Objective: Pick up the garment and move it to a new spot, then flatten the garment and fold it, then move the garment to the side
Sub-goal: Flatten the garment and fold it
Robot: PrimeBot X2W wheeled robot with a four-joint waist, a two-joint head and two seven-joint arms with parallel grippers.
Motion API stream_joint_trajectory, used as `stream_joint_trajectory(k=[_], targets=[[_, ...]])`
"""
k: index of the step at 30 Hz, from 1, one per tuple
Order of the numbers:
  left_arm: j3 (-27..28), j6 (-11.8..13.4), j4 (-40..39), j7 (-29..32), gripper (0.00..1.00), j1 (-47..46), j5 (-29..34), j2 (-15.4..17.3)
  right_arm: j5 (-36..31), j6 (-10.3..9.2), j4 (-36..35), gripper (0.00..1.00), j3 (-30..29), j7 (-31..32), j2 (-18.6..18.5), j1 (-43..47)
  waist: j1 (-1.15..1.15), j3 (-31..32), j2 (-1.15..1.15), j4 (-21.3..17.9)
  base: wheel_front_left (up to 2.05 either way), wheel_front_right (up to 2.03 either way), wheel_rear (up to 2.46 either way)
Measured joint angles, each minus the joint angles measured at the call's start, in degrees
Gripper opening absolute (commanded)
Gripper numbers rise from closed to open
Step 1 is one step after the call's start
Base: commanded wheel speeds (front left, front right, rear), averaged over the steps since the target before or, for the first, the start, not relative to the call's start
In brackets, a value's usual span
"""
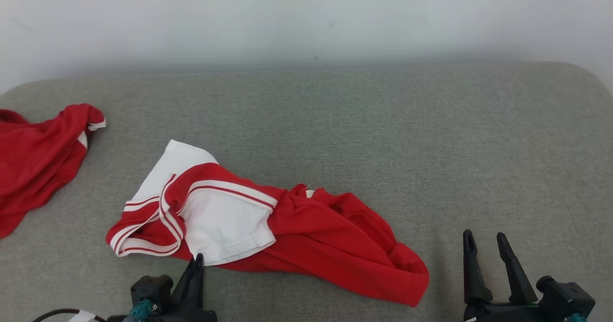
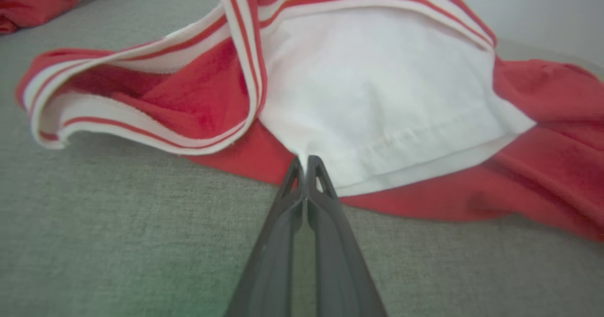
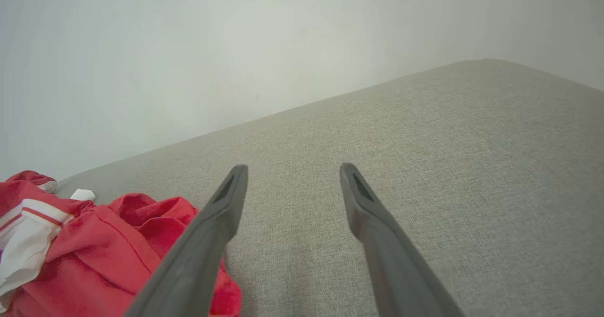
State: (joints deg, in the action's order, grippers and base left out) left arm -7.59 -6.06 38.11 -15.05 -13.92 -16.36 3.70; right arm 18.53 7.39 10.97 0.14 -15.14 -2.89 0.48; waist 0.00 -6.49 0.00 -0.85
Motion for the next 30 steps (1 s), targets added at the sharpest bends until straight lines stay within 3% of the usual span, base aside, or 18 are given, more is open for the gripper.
stream_joint_trajectory(k=[8,16,25,26,28,30], targets=[[0.3,0.1,-6.0,0.0,0.00,3.0,0.2,0.4,0.6,0.00,0.8,1.00,-0.5,0.0,0.0,1.2,0.00,1.3,0.00,4.7,0.00,0.00,0.00],[2.1,2.4,-13.6,4.2,0.00,12.9,-1.6,2.0,1.0,0.00,2.5,1.00,-1.0,0.0,0.0,2.1,-0.01,3.7,0.00,9.2,0.00,0.00,0.00],[2.4,3.1,-13.9,6.1,0.00,17.8,-3.8,1.8,0.1,0.00,7.7,1.00,0.8,0.0,0.0,3.0,-0.01,5.5,0.00,10.7,0.00,0.00,0.00],[2.2,3.2,-13.3,6.1,0.43,17.8,-3.8,1.7,0.0,0.00,8.0,1.00,1.0,0.0,0.0,3.0,0.00,5.6,0.00,10.6,0.00,0.00,0.00],[2.1,3.4,-12.4,5.7,1.00,17.8,-3.8,1.6,-0.1,0.00,8.0,1.00,1.3,0.0,0.0,2.9,0.00,5.7,0.00,10.4,0.00,0.00,0.00],[2.1,3.6,-11.6,4.8,1.00,17.7,-3.8,1.5,-0.4,0.00,8.0,1.00,1.3,0.0,0.0,2.7,-0.01,5.9,-0.01,10.1,0.00,0.00,0.00]])
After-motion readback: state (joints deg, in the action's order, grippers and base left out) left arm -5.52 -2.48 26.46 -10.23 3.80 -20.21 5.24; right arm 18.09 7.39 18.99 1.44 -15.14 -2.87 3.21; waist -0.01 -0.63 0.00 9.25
